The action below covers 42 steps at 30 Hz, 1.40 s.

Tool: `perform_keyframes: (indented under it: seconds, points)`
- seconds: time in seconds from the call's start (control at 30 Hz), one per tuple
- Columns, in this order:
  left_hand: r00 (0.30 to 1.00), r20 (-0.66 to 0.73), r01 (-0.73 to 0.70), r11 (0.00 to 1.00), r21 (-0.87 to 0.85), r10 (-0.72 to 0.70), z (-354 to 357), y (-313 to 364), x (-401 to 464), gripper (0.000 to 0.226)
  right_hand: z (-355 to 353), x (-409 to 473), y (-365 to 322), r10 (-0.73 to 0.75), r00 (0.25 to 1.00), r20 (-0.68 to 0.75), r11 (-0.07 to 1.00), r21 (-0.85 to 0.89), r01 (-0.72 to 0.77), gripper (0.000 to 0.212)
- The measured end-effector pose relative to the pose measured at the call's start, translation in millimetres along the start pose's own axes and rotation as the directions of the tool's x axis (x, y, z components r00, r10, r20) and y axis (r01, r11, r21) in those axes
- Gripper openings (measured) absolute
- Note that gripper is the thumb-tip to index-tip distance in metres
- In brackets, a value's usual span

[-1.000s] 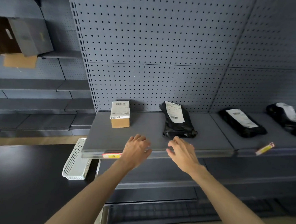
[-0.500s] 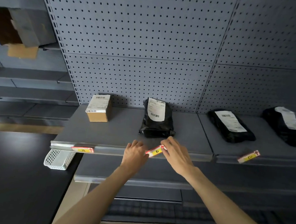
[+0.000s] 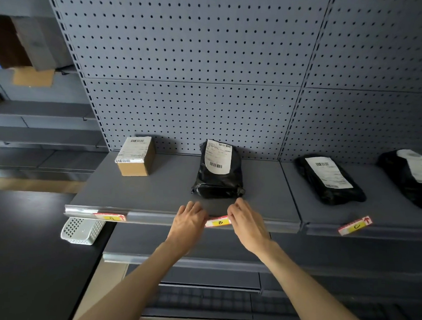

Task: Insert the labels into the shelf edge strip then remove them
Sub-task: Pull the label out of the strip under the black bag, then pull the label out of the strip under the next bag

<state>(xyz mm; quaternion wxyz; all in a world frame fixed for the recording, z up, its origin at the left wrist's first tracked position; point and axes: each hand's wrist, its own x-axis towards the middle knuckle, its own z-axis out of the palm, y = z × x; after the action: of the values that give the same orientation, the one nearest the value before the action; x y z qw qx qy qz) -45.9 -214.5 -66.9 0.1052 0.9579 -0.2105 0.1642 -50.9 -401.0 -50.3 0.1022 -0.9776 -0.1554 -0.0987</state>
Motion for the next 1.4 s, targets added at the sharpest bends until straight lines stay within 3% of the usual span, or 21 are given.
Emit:
perform_keyframes:
  seconds: [0.37,0.6,0.77,0.97,1.2,1.4]
  points:
    - [0.996,0.086,0.033,0.999,-0.009,-0.032,-1.7,-6.2,5.5,0.009,14.5,-2.4,-1.3,0.032,0.999,-0.024,0.999,-0.039,-0.033,0.007]
    - [0.993,0.058,-0.101,0.995,0.007,0.100,-12.5,6.8,16.1,0.022,-21.9,-28.6,33.0,0.025,0.997,-0.075,0.989,-0.144,-0.035,0.053]
    - [0.985,-0.021,-0.170,0.984,-0.055,0.169,-8.6,63.4,45.4,0.017,-56.7,-62.4,96.9,0.072,0.992,-0.105,0.980,-0.176,-0.090,0.052]
    - [0.970,-0.018,-0.242,0.968,-0.064,0.241,19.2,156.1,82.7,0.022,-91.5,-110.4,194.6,0.160,0.981,-0.107,0.949,-0.258,-0.182,0.045]
    - [0.982,0.032,-0.184,0.979,-0.084,0.187,53.3,271.3,101.7,0.024,-117.6,-148.1,289.6,0.156,0.987,-0.040,0.960,-0.230,-0.161,0.038]
    - [0.988,0.116,-0.094,0.995,-0.044,0.098,82.6,314.8,108.4,0.025,-117.9,-151.6,319.8,0.071,0.997,-0.010,0.985,-0.159,-0.072,0.026]
